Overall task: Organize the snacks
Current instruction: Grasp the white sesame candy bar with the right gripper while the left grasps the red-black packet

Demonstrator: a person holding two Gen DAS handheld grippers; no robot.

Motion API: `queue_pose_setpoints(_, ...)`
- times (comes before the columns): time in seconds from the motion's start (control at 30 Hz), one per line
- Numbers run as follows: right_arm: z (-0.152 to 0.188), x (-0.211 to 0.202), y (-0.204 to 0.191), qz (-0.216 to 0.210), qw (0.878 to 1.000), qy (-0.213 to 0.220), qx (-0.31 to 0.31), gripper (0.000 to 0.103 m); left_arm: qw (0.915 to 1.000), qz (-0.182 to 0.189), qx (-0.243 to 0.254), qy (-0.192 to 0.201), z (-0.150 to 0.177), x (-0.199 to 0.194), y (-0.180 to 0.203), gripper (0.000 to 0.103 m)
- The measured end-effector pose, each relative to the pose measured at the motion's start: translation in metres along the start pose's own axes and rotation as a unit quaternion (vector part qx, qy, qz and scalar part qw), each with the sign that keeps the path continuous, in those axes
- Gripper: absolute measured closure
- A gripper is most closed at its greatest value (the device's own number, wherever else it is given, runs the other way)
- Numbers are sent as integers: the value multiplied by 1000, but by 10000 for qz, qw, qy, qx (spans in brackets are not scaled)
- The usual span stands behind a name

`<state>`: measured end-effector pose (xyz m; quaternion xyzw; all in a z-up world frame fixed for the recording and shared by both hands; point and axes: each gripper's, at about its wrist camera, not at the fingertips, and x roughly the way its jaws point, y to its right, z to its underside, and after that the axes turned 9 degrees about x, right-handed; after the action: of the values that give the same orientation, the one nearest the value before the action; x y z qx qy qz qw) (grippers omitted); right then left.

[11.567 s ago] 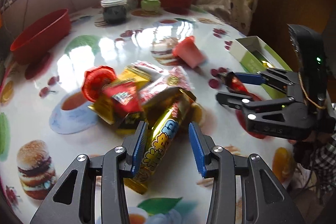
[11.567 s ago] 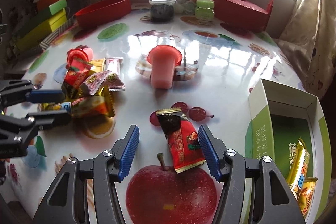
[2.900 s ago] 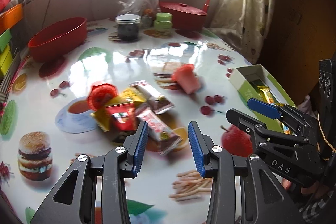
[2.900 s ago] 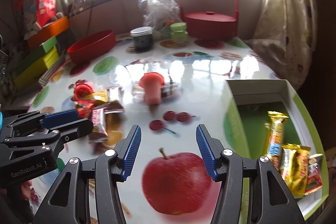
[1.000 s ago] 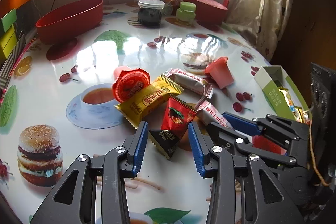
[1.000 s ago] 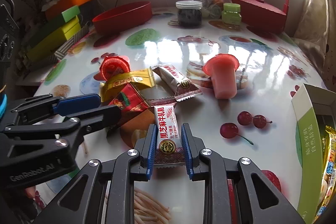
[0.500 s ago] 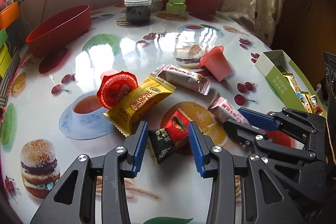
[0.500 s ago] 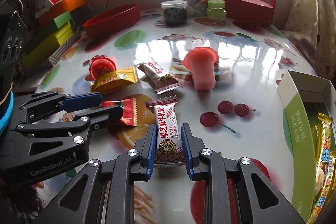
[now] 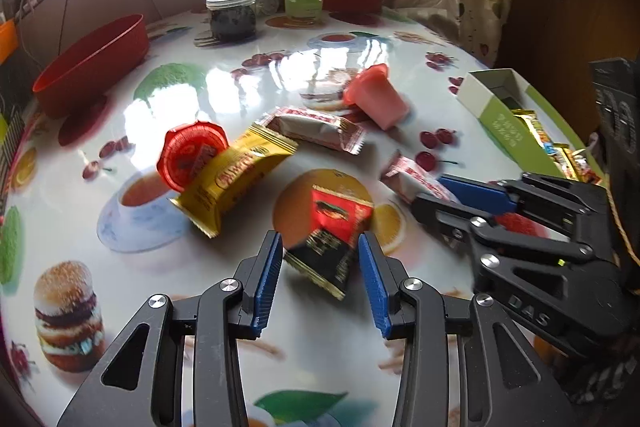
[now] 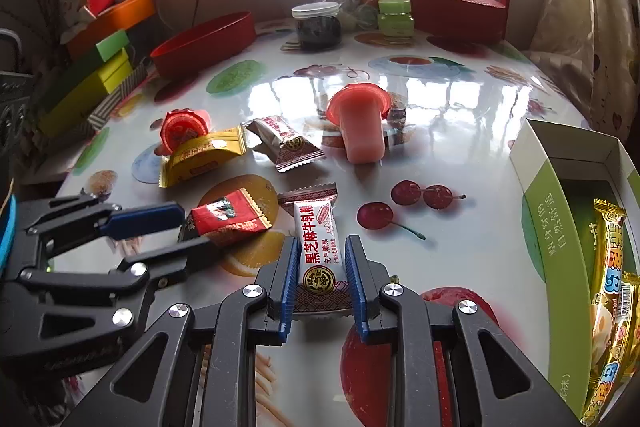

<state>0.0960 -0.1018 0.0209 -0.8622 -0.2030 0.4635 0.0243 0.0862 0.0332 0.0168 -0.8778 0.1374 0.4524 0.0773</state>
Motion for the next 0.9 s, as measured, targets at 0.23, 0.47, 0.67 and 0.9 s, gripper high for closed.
queue_pose_setpoints(0.23,0,-1,1,4,10000,1,10,80,9998,62,168,-88,-4,9,1,62)
queue_pose_setpoints(0.47,1,-1,1,0,10000,1,11,80,9988,-74,469,-138,-10,15,8,62)
queue_pose_setpoints(0.67,0,-1,1,-9,10000,2,23,80,9980,-34,613,-116,-12,16,11,62)
queue_pose_setpoints(0.9,0,-2,3,-10,10000,10,44,80,9983,41,583,-36,-9,14,12,62)
